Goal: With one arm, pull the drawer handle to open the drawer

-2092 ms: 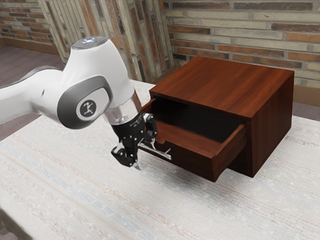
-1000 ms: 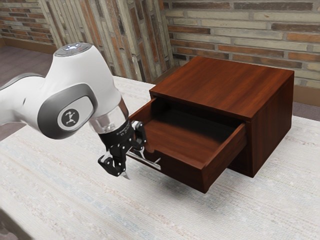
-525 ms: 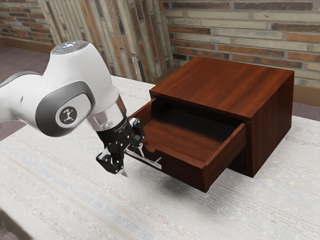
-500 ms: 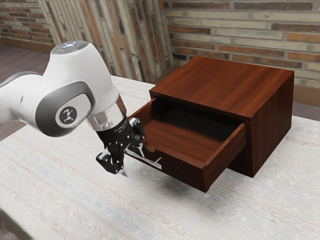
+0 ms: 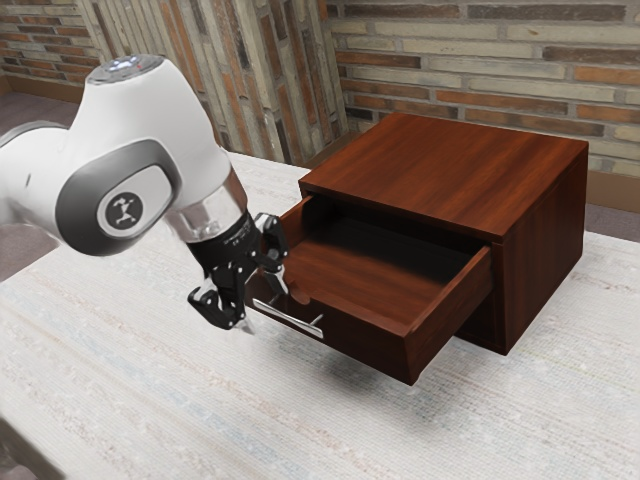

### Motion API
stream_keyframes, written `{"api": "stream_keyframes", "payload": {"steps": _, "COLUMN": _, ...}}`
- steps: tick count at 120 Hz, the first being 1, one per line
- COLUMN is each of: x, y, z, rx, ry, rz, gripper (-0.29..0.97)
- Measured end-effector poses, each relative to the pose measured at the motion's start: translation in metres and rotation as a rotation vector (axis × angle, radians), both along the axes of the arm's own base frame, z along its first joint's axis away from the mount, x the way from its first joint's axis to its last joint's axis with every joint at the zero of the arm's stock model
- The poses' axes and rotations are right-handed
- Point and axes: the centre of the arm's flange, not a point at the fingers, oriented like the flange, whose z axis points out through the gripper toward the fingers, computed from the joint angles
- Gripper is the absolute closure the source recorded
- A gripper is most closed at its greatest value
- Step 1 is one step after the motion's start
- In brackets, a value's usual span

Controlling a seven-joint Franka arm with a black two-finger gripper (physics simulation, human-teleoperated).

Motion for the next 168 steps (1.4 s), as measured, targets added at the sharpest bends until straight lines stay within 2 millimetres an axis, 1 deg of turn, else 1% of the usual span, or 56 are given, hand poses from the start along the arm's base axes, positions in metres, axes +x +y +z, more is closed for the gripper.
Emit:
{"api": "stream_keyframes", "payload": {"steps": 9, "x": 0.0, "y": -0.003, "z": 0.007, "rx": 0.002, "ry": -0.01, "rz": -0.005, "gripper": 0.27}}
{"api": "stream_keyframes", "payload": {"steps": 22, "x": 0.0, "y": -0.013, "z": 0.015, "rx": 0.006, "ry": -0.021, "rz": -0.023, "gripper": 0.35}}
{"api": "stream_keyframes", "payload": {"steps": 36, "x": 0.0, "y": -0.035, "z": 0.036, "rx": 0.013, "ry": -0.056, "rz": -0.062, "gripper": 0.38}}
{"api": "stream_keyframes", "payload": {"steps": 44, "x": -0.001, "y": -0.049, "z": 0.05, "rx": 0.015, "ry": -0.081, "rz": -0.083, "gripper": 0.34}}
{"api": "stream_keyframes", "payload": {"steps": 55, "x": -0.002, "y": -0.063, "z": 0.075, "rx": 0.013, "ry": -0.128, "rz": -0.099, "gripper": 0.24}}
{"api": "stream_keyframes", "payload": {"steps": 62, "x": -0.005, "y": -0.069, "z": 0.1, "rx": 0.008, "ry": -0.174, "rz": -0.103, "gripper": 0.19}}
{"api": "stream_keyframes", "payload": {"steps": 64, "x": -0.007, "y": -0.072, "z": 0.111, "rx": 0.007, "ry": -0.186, "rz": -0.105, "gripper": 0.18}}
{"api": "stream_keyframes", "payload": {"steps": 70, "x": -0.021, "y": -0.09, "z": 0.159, "rx": -0.001, "ry": -0.237, "rz": -0.134, "gripper": 0.15}}
{"api": "stream_keyframes", "payload": {"steps": 74, "x": -0.036, "y": -0.102, "z": 0.194, "rx": -0.005, "ry": -0.269, "rz": -0.158, "gripper": 0.13}}
{"api": "stream_keyframes", "payload": {"steps": 77, "x": -0.048, "y": -0.108, "z": 0.216, "rx": -0.007, "ry": -0.286, "rz": -0.175, "gripper": 0.12}}
{"api": "stream_keyframes", "payload": {"steps": 80, "x": -0.058, "y": -0.11, "z": 0.233, "rx": -0.006, "ry": -0.294, "rz": -0.19, "gripper": 0.11}}
{"api": "stream_keyframes", "payload": {"steps": 83, "x": -0.066, "y": -0.108, "z": 0.245, "rx": 0.0, "ry": -0.294, "rz": -0.207, "gripper": 0.1}}
{"api": "stream_keyframes", "payload": {"steps": 88, "x": -0.075, "y": -0.102, "z": 0.256, "rx": 0.016, "ry": -0.284, "rz": -0.24, "gripper": 0.08}}
{"api": "stream_keyframes", "payload": {"steps": 93, "x": -0.078, "y": -0.088, "z": 0.263, "rx": 0.036, "ry": -0.269, "rz": -0.273, "gripper": 0.07}}
{"api": "stream_keyframes", "payload": {"steps": 98, "x": -0.077, "y": -0.072, "z": 0.262, "rx": 0.065, "ry": -0.243, "rz": -0.312, "gripper": 0.06}}
{"api": "stream_keyframes", "payload": {"steps": 102, "x": -0.072, "y": -0.06, "z": 0.258, "rx": 0.088, "ry": -0.213, "rz": -0.349, "gripper": 0.06}}
{"api": "stream_keyframes", "payload": {"steps": 112, "x": -0.048, "y": -0.033, "z": 0.233, "rx": 0.127, "ry": -0.116, "rz": -0.456, "gripper": 0.05}}
{"api": "stream_keyframes", "payload": {"steps": 120, "x": -0.025, "y": -0.012, "z": 0.201, "rx": 0.137, "ry": -0.022, "rz": -0.544, "gripper": 0.04}}
{"api": "stream_keyframes", "payload": {"steps": 127, "x": -0.003, "y": 0.007, "z": 0.162, "rx": 0.126, "ry": 0.071, "rz": -0.613, "gripper": 0.04}}
{"api": "stream_keyframes", "payload": {"steps": 132, "x": 0.006, "y": 0.022, "z": 0.137, "rx": 0.094, "ry": 0.112, "rz": -0.659, "gripper": 0.03}}
{"api": "stream_keyframes", "payload": {"steps": 136, "x": 0.011, "y": 0.036, "z": 0.125, "rx": 0.078, "ry": 0.124, "rz": -0.689, "gripper": 0.03}}
{"api": "stream_keyframes", "payload": {"steps": 143, "x": 0.016, "y": 0.054, "z": 0.113, "rx": 0.07, "ry": 0.13, "rz": -0.753, "gripper": 0.03}}
{"api": "stream_keyframes", "payload": {"steps": 150, "x": 0.021, "y": 0.064, "z": 0.106, "rx": 0.073, "ry": 0.125, "rz": -0.825, "gripper": 0.03}}
{"api": "stream_keyframes", "payload": {"steps": 158, "x": 0.024, "y": 0.065, "z": 0.105, "rx": 0.084, "ry": 0.111, "rz": -0.915, "gripper": 0.03}}
{"api": "stream_keyframes", "payload": {"steps": 168, "x": 0.026, "y": 0.06, "z": 0.105, "rx": 0.1, "ry": 0.093, "rz": -1.027, "gripper": 0.03}}
